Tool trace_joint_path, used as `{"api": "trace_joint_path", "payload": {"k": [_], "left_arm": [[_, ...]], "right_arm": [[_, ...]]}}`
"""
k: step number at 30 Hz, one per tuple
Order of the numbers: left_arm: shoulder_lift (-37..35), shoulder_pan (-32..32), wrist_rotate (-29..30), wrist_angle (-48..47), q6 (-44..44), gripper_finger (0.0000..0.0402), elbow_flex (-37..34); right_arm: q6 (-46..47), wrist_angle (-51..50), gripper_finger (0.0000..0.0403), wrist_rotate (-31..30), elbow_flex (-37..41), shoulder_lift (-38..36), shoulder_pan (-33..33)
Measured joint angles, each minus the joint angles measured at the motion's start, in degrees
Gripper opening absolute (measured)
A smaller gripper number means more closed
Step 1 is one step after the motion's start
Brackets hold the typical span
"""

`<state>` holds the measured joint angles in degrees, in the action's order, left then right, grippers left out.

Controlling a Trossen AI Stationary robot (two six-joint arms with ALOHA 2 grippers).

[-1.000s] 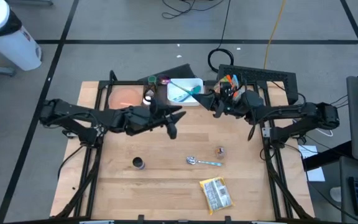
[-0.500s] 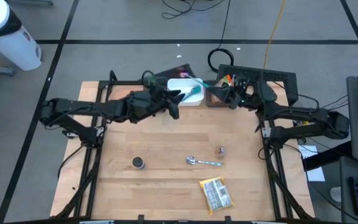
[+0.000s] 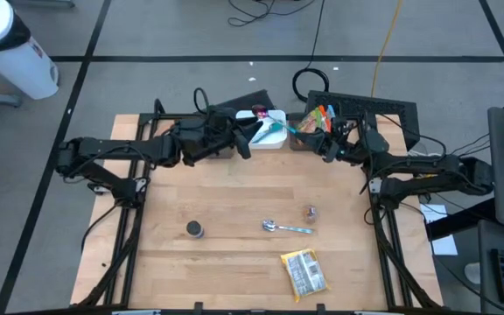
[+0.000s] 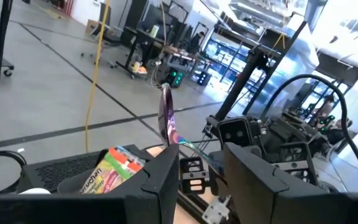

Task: Pick & Place Food Item
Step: Put the purple spoon into the white bin

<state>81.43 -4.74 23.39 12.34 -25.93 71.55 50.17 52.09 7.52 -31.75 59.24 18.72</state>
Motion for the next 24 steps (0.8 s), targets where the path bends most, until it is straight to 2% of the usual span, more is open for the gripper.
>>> {"api": "trace_joint_path", "payload": {"k": [24], "left_arm": [[0.0, -1.28, 2.32, -0.09, 0.35, 0.0133, 0.0]], "right_arm": [[0.21, -1.05, 0.0, 2.24, 0.04, 0.04, -0.5]]}}
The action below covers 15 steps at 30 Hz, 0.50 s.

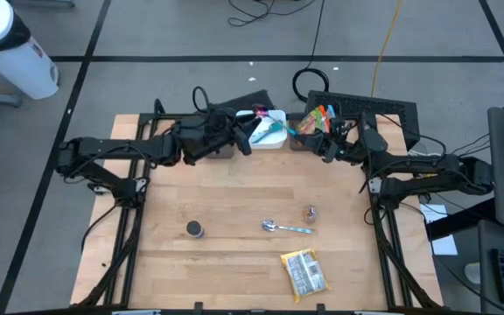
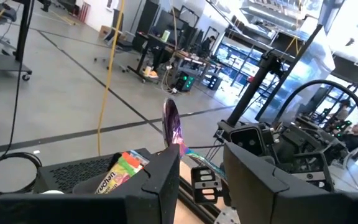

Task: Pick & Place Food Item
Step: Put the purple spoon into the white bin

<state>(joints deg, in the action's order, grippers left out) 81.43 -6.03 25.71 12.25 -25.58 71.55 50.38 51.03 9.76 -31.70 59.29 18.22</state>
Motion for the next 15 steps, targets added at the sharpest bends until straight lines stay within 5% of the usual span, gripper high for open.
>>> {"api": "trace_joint_path", "payload": {"k": [15], "left_arm": [[4.42, -0.86, 0.25, 0.73, -2.42, 0.0133, 0.11]], "right_arm": [[-0.34, -1.66, 0.0, 0.42, 0.15, 0.1, -0.61]]}}
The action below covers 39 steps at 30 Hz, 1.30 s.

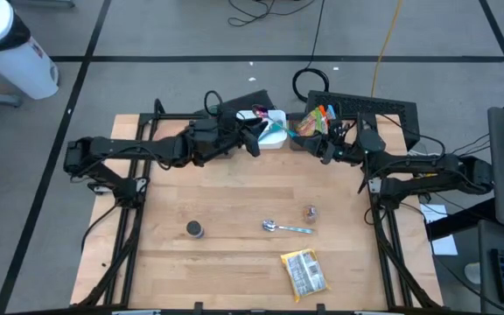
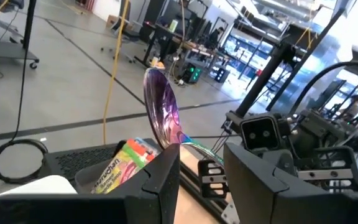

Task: Pick & Place Food Item
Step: Put the purple spoon into the white bin

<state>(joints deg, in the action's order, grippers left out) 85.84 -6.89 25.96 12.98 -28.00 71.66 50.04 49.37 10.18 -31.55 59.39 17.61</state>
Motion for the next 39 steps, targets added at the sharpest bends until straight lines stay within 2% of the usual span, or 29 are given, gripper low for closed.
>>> {"api": "trace_joint_path", "payload": {"k": [14, 26, 39], "left_arm": [[0.55, -0.23, 5.18, 0.65, 3.75, 0.0127, 0.0], [0.44, -0.49, 6.2, 0.67, 4.32, 0.0049, -0.04], [0.45, -0.51, 5.46, 4.69, 6.26, 0.0007, -0.12]], "right_arm": [[0.24, 0.1, 0.0, 0.08, 0.0, 0.01, 0.0], [0.11, 0.84, 0.0, 0.58, -0.02, -0.06, -0.02], [0.98, 0.71, 0.0, 3.17, -0.22, -0.11, -0.07]]}}
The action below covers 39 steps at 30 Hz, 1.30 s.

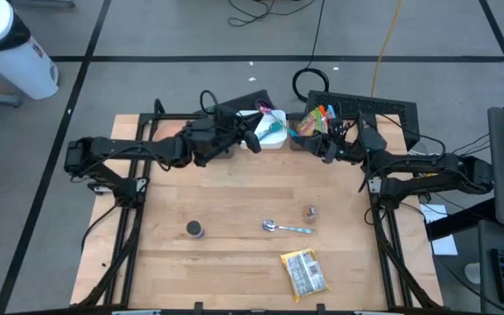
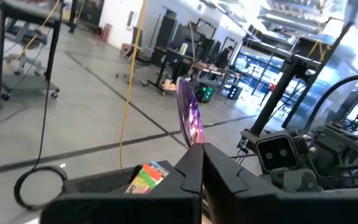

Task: Pick & Place Food Item
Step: Put the purple spoon into the white bin

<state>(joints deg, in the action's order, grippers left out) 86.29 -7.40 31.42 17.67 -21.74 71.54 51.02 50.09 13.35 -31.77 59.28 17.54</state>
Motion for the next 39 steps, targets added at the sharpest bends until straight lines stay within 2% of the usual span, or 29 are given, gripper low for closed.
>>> {"api": "trace_joint_path", "payload": {"k": [6, 16, 21, 28, 33, 35, 39], "left_arm": [[0.03, -0.12, -1.1, 2.14, 2.15, 0.0013, -0.03], [-0.01, -2.08, -8.9, 2.13, -1.08, 0.0108, -0.03], [-0.1, -2.63, -11.62, 1.3, -1.22, 0.0138, 0.08], [-0.08, -2.7, -14.63, -0.26, 2.14, 0.0145, 0.09], [0.31, -2.81, -13.53, -6.16, 3.59, 0.0146, -0.21], [0.06, -2.56, -13.85, -7.07, 3.32, 0.0146, -0.08], [0.18, -2.67, -14.21, -7.47, 1.9, 0.0146, -0.08]], "right_arm": [[-0.08, 0.0, 0.0, 1.13, -0.07, -0.03, -0.04], [-1.44, 0.24, 0.0, 1.57, -0.04, -0.03, -0.04], [-3.5, 1.44, 0.0, 0.88, 0.02, -0.03, 0.02], [-6.8, 1.51, 0.0, -1.36, 0.02, -0.03, 0.02], [-9.15, 7.45, 0.0, 1.45, -0.15, -0.39, 1.29], [-8.96, 7.18, 0.0, -0.09, -0.05, -0.1, 2.07], [-7.24, 6.07, 0.0, 1.99, -0.04, -0.63, 3.51]]}}
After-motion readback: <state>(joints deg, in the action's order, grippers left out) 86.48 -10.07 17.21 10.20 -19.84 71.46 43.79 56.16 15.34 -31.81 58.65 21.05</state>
